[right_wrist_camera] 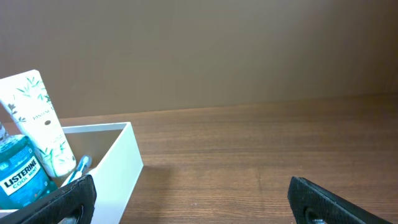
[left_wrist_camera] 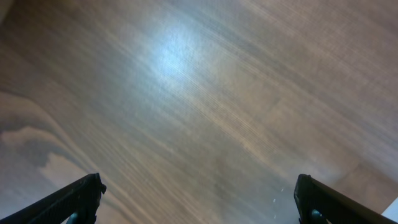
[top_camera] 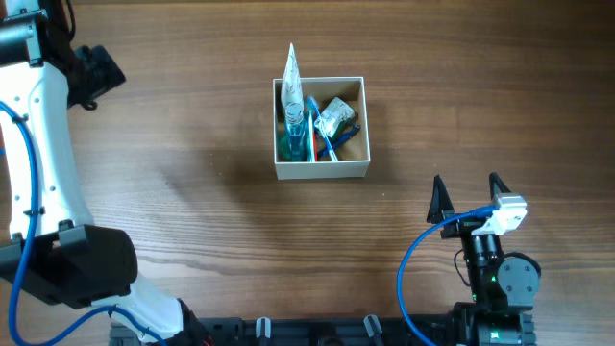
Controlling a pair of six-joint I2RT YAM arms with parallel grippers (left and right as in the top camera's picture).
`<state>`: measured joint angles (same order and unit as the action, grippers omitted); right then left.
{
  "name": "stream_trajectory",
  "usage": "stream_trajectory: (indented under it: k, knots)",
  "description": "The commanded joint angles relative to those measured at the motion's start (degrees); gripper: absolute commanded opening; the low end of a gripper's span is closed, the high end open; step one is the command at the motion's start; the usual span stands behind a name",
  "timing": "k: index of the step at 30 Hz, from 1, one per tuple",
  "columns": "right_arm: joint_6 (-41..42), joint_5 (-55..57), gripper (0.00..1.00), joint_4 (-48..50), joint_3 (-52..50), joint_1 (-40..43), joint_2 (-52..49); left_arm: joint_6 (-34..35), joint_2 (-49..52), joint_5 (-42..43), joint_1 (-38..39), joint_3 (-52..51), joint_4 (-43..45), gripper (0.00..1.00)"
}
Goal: Pack container
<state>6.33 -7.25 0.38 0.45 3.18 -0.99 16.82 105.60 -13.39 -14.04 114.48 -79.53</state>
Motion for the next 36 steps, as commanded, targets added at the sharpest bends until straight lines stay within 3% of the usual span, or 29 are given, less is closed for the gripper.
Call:
stream_trajectory:
  k: [1,6,10,15,20,26,36]
  knots:
    - [-0.2,0.0,1.0,0.1,-0.2,-0.3,0.7,0.1,-0.1,0.5,0.1,-0.2,-0.7,1.0]
    - [-0.2,0.0,1.0,0.1,-0.2,-0.3,0.7,0.1,-3.0,0.5,1.7,-1.5,2.5,1.0]
    - [-0.2,0.0,1.0,0.1,-0.2,-0.3,0.7,0.1,-8.8,0.3,3.5,-9.1,11.5,1.0]
    - [-0.2,0.0,1.0,0.1,-0.2,-0.3,0.7,0.1,-19.7,1.0,6.1,-26.5,27.3,1.0]
    - [-0.2,0.0,1.0,0.1,-0.2,-0.3,0.7,1.2,-33.9,7.7,9.9,-44.6,41.9,1.0]
    - [-0.2,0.0,1.0,0.1,-0.2,-0.3,0.7,6.0,-50.1,11.0,13.8,-59.4,49.8,1.0]
    - [-0.2,0.0,1.0,0.1,-0.2,-0.3,0.7,5.9,-74.3,10.6,14.2,-90.6,70.7,1.0]
